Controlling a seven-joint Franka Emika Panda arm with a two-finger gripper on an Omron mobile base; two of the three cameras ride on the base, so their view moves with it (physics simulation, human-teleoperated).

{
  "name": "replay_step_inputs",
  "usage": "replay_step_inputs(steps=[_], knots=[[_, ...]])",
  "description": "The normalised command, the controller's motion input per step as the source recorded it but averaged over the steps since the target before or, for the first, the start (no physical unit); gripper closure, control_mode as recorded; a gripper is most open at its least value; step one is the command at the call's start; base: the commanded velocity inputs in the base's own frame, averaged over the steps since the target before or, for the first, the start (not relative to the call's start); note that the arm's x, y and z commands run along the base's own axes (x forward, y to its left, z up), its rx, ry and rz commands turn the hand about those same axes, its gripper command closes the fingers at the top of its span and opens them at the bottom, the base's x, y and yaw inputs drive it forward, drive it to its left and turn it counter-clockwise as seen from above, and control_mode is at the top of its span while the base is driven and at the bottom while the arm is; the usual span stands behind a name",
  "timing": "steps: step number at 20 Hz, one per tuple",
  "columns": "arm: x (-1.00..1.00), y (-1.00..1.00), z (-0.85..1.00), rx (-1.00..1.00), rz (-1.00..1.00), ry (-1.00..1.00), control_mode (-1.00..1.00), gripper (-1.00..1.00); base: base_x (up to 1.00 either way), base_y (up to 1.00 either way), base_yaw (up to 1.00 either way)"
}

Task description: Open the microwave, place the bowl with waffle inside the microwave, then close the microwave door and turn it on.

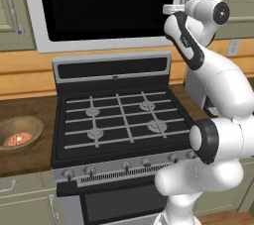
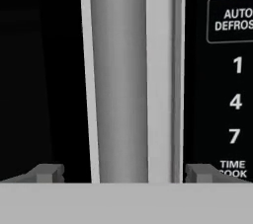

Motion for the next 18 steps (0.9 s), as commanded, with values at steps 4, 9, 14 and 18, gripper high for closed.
replay_step_inputs(steps=[4, 9, 14, 18], knots=[[0.00, 0.00, 0.00, 0.00, 0.00, 0.00, -1.00, -1.00, 0.00, 0.00, 0.00], [0.00, 0.00, 0.00, 0.00, 0.00, 0.00, -1.00, 1.00, 0.00, 0.00, 0.00], [0.00, 0.00, 0.00, 0.00, 0.00, 0.00, -1.00, 1.00, 0.00, 0.00, 0.00], [0.00, 0.00, 0.00, 0.00, 0.00, 0.00, -1.00, 1.00, 0.00, 0.00, 0.00]])
